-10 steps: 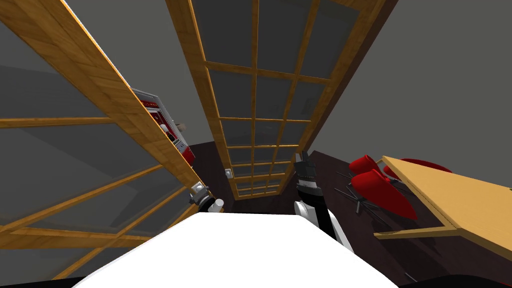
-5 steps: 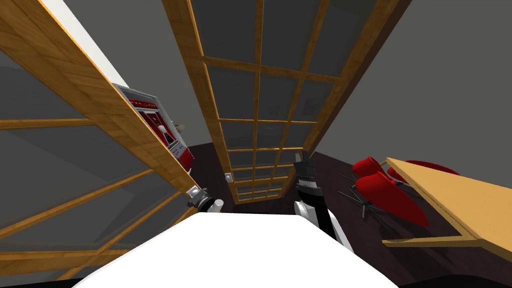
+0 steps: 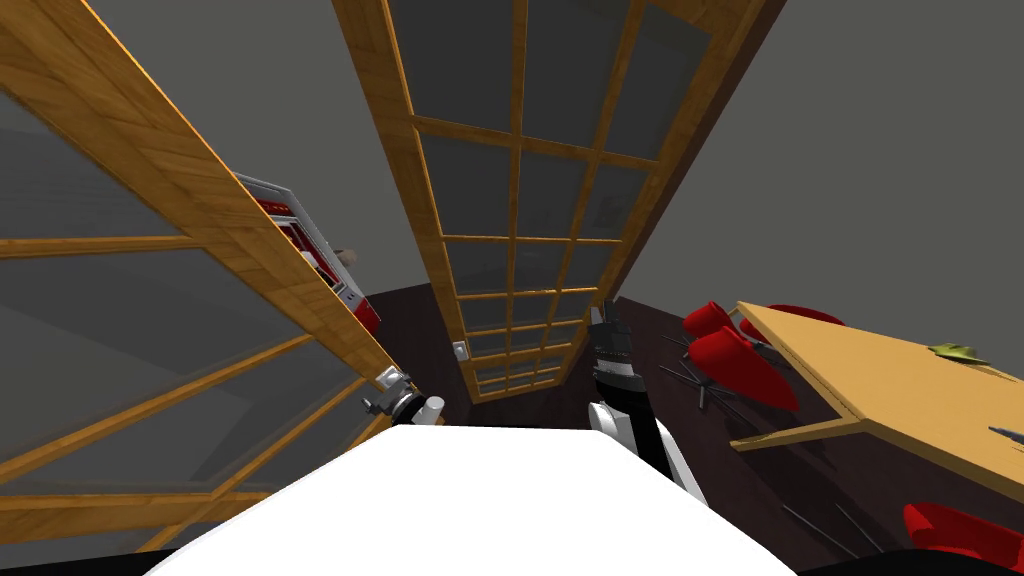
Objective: Push the door open
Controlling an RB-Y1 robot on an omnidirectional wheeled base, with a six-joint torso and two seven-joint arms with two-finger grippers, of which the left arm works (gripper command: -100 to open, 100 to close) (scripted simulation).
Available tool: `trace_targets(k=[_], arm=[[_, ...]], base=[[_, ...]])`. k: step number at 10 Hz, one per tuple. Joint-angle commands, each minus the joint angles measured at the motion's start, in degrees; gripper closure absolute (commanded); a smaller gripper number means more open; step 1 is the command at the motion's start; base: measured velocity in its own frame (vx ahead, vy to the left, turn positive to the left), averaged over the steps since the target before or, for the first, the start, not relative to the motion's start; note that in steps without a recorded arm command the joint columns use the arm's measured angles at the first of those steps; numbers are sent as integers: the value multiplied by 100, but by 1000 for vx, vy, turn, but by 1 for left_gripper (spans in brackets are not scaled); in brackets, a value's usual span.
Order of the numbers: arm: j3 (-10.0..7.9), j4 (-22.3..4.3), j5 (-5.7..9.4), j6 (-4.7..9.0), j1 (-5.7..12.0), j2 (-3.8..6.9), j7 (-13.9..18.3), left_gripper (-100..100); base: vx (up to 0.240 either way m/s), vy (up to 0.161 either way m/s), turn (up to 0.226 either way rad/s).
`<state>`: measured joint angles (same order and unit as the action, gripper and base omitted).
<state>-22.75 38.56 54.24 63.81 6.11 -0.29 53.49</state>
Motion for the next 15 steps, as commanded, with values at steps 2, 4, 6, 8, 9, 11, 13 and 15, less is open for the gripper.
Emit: trace_targets(k=[2, 4, 6, 8, 9, 11, 13, 15], arm=[[-96, -10, 156, 208, -92, 105, -38, 100], [-104, -53, 207, 256, -72, 135, -42, 100], [-104, -53, 207, 256, -72, 135, -42, 100], [-119, -144, 315, 357, -29, 192, -51, 100], [-119, -144, 315, 357, -29, 192, -51, 100], [-127, -191, 371, 410, -5, 219, -55, 100], [-127, -191, 371, 410, -5, 219, -55, 100], [-127, -422, 371, 410, 133, 219, -55, 100]], base=[[-32, 77, -57], [-27, 43, -29], [15, 6, -3], [-28, 48, -44], [-17, 39, -44], [1, 24, -5], [-3, 22, -8], [1, 8, 6]])
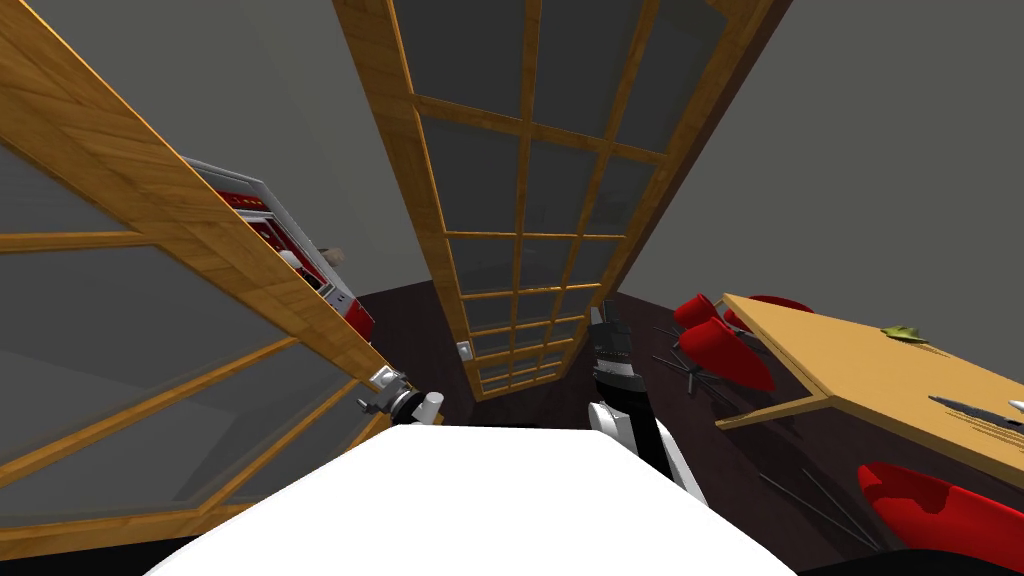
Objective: Push the door open
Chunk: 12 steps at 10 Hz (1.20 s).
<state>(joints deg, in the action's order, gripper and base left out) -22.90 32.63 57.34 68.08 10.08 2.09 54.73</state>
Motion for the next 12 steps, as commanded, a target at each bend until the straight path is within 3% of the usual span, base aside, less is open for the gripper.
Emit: trace_targets(k=[1, 3, 5, 6, 11, 12], arm=[[-111, 286, 61, -17, -286, -19, -180, 100], [-111, 325, 61, -17, -253, -19, -180, 100], [-111, 480, 61, -17, -402, -19, -180, 100], [-203, 389, 24, -28, -145, -58, -208, 100], [-668, 285, 56, 159, -53, 8, -231, 100], [-668, 285, 56, 159, -53, 8, -231, 100]], base=[[-7, -8, -2], [-16, 3, 10], [17, 3, -17], [28, 47, -235], [11, 84, -110], [1, 67, -46]])
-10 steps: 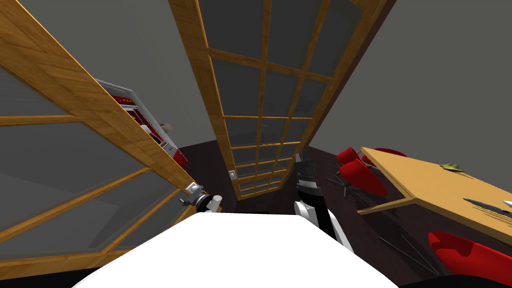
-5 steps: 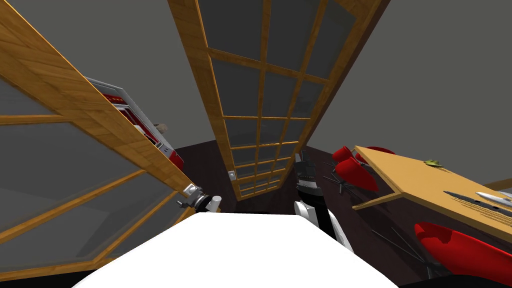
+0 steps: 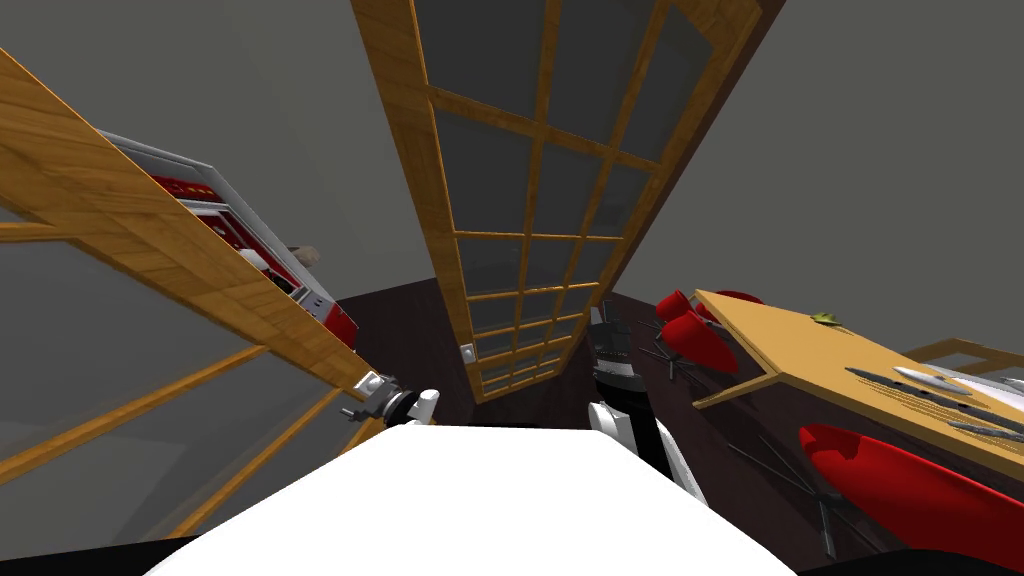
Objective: Push the door open
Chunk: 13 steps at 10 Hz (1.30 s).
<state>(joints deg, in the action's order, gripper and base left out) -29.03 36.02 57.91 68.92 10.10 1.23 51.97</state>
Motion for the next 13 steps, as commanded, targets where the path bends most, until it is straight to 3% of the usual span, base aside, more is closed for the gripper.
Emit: trace_targets(k=[1, 4, 6, 8, 10, 12, 13], arm=[[-167, -78, 7, 119, -32, 105, 39, 100], [-541, -161, 33, 269, 46, 125, 20, 100], [-541, -161, 33, 269, 46, 125, 20, 100], [-804, -219, 51, 375, 103, 127, 7, 100], [-804, -219, 51, 375, 103, 127, 7, 100], [-1072, -278, 70, 483, 161, 120, -6, 100], [-1072, -278, 70, 483, 161, 120, -6, 100]], base=[[11, 45, -64], [4, 85, -134], [8, 52, 2], [12, 60, -123], [-1, 42, -36], [11, 55, -104], [4, 72, -57]])
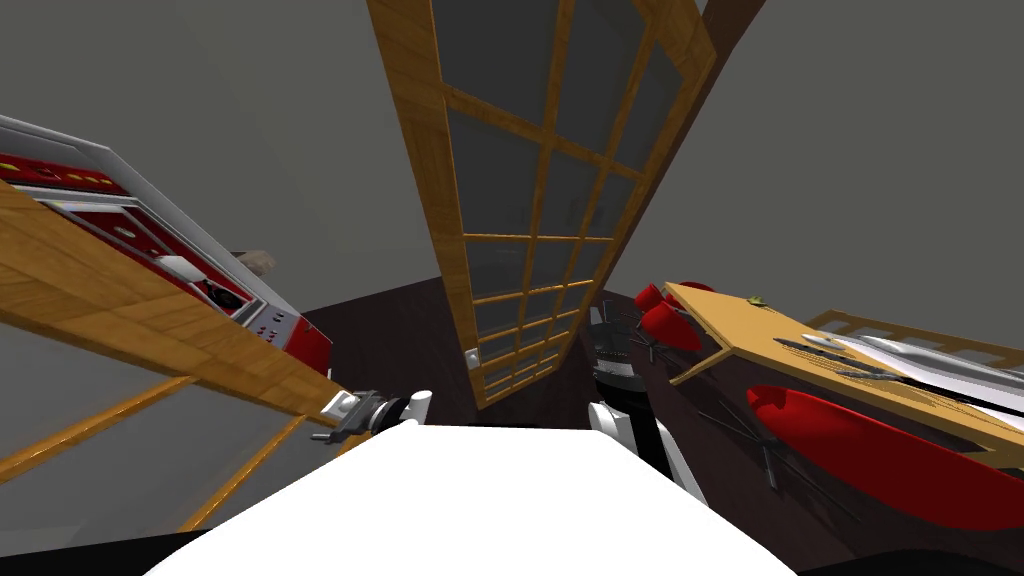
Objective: Push the door open
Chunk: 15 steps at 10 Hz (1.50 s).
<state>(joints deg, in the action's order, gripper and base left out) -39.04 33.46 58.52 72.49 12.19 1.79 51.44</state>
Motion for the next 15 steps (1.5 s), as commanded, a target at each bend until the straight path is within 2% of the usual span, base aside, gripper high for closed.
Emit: trace_targets(k=[1, 3, 4, 5, 6, 9, 10, 15], arm=[[-204, -52, 19, 180, -18, 57, 41, 100], [-466, -109, 38, 286, 40, 35, 28, 100], [-466, -109, 38, 286, 40, 35, 28, 100], [-594, -137, 47, 337, 69, 21, 21, 100], [-594, -137, 47, 337, 69, 21, 21, 100], [-946, -215, 71, 480, 149, -32, 4, 100], [-946, -215, 71, 480, 149, -32, 4, 100], [-1400, -316, 103, 664, 258, -137, -19, 100]], base=[[13, 63, -81], [0, 87, -140], [12, 64, -37], [15, 62, -77], [12, 47, -64], [17, 68, -110], [23, 61, -42], [29, 65, -81]])
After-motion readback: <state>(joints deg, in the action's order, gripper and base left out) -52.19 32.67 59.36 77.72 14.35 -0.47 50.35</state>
